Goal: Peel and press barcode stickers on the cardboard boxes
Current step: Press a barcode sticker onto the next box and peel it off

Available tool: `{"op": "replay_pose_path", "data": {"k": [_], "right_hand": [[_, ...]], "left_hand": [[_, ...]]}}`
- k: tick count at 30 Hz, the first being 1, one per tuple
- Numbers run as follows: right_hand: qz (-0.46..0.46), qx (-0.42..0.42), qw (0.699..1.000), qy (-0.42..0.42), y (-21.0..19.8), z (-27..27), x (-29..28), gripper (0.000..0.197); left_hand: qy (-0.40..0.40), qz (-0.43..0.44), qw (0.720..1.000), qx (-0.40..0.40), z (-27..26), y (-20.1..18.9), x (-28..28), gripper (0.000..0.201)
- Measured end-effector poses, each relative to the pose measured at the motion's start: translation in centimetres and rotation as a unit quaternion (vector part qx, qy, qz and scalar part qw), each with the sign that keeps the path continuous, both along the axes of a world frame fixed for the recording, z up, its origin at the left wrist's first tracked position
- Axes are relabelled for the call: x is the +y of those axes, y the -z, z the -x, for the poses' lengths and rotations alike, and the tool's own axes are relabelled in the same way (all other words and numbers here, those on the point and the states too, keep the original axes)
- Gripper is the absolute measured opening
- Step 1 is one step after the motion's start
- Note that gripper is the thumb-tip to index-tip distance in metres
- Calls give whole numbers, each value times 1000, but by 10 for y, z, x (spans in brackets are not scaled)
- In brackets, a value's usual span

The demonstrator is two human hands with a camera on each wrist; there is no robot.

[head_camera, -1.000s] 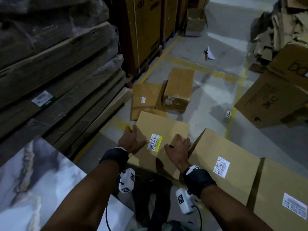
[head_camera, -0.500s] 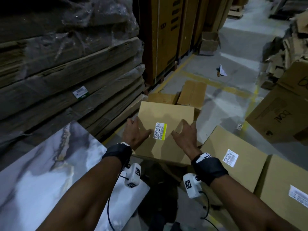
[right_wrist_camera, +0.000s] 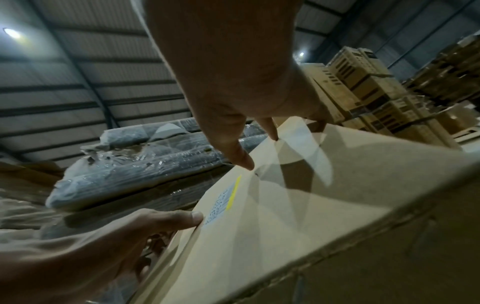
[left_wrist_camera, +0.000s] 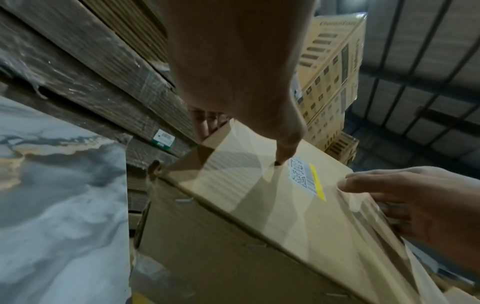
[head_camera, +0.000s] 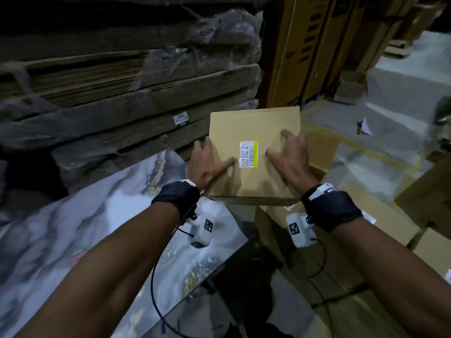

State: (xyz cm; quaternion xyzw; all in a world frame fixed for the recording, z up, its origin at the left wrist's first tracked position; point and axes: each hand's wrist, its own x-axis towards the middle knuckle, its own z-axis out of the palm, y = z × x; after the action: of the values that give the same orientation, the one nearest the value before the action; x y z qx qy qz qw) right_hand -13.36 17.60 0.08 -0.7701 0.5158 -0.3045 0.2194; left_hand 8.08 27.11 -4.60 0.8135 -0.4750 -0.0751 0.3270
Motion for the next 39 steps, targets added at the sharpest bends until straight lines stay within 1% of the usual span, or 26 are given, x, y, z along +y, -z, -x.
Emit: {"op": "replay_pose_path", "data": {"k": [2, 5, 9, 13, 21, 23, 25, 28, 29, 31, 33, 37, 39], "right_hand": [[16, -1, 1000, -9, -19, -7, 7, 51], [30, -5, 999, -29, -37, -17, 17, 49], [15, -5, 998, -68, -47, -38, 29, 52], [0, 2, 992, -124, -48, -60, 44, 52], [-38, 29, 968, -247, -34, -117, 100, 56], [-51, 40, 958, -281, -28, -132, 118, 55], [-58, 52, 947, -312, -21, -149, 138, 59], [-60, 80, 932, -348, -9, -176, 164, 64], [-60, 89, 927, -359, -7, -182, 174, 64], [-60, 106, 917, -379, -6, -193, 194, 61], [-58, 120, 911, -391, -2, -206, 210, 57], [-55, 135, 901, -408, 7, -231, 241, 57], [-58, 144, 897, -413, 9, -240, 256, 57]], "left_hand": [[-13, 30, 999, -4, -3, -17, 16, 92], [-35, 51, 998, -18, -9, -39, 38, 92], [-81, 68, 993, -48, -20, -60, 69, 84], [-133, 61, 986, -78, -28, -71, 106, 78], [-250, 34, 964, -85, -41, -61, 205, 76], [-276, 27, 958, -73, -45, -57, 232, 80], [-306, 17, 950, -67, -48, -52, 259, 83], [-351, -2, 935, -57, -49, -46, 297, 80], [-362, -7, 931, -53, -51, -44, 308, 82], [-380, -18, 924, -41, -54, -41, 330, 90], [-393, -31, 918, -36, -60, -37, 349, 95], [-402, -45, 914, -21, -73, -29, 384, 88], [-400, -57, 914, -19, -82, -25, 399, 93]]}}
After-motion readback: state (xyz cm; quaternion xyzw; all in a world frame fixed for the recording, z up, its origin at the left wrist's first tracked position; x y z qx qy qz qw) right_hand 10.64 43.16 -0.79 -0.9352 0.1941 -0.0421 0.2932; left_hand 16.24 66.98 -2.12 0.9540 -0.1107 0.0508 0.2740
